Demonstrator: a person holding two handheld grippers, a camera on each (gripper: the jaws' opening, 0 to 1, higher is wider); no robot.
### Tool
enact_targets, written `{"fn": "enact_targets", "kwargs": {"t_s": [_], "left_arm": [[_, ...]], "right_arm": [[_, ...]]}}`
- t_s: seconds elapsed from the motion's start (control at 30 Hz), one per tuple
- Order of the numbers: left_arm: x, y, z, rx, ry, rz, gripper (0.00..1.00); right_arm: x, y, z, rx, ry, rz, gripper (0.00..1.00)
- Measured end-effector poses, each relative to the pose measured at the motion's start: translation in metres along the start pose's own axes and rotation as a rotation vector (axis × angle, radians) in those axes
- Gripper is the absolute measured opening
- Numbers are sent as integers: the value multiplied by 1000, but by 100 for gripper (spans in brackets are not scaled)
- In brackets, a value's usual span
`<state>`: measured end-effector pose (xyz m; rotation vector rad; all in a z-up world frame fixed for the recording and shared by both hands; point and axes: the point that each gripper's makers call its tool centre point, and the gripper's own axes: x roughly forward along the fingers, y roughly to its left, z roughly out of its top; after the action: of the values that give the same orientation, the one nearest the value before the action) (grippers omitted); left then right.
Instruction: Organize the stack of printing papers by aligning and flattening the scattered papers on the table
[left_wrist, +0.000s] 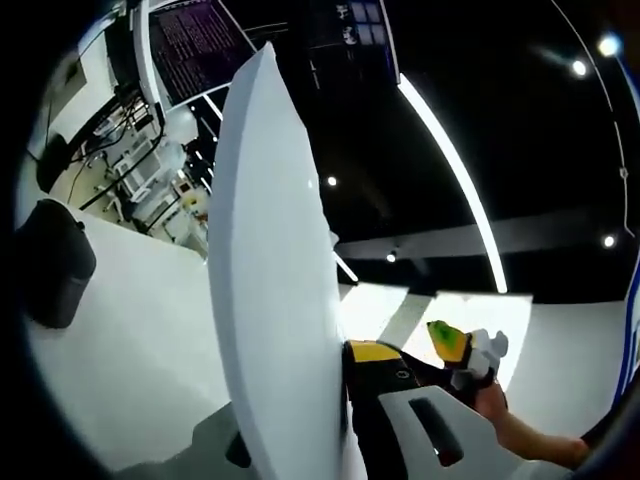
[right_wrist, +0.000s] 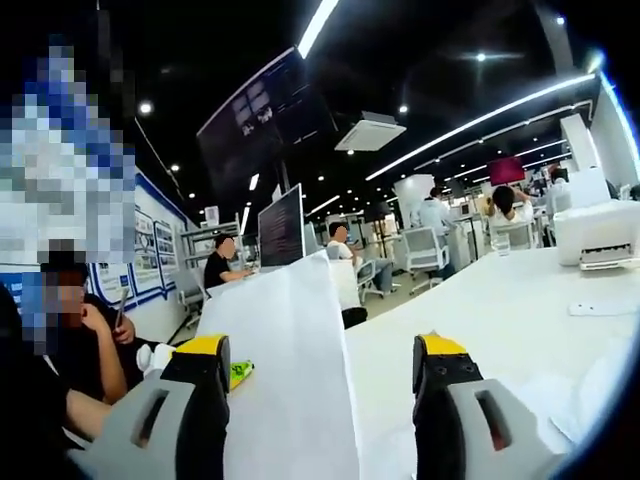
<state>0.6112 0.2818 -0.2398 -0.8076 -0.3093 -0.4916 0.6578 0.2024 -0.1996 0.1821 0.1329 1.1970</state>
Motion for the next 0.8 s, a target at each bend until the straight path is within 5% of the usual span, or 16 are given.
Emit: {"fn": "enact_targets", "kwargs": {"t_s": [0.8], "left_arm": [[0, 0, -1, 10, -2, 10, 7]], "right_arm": [[-29, -19, -6, -9, 0, -85, 83]]}}
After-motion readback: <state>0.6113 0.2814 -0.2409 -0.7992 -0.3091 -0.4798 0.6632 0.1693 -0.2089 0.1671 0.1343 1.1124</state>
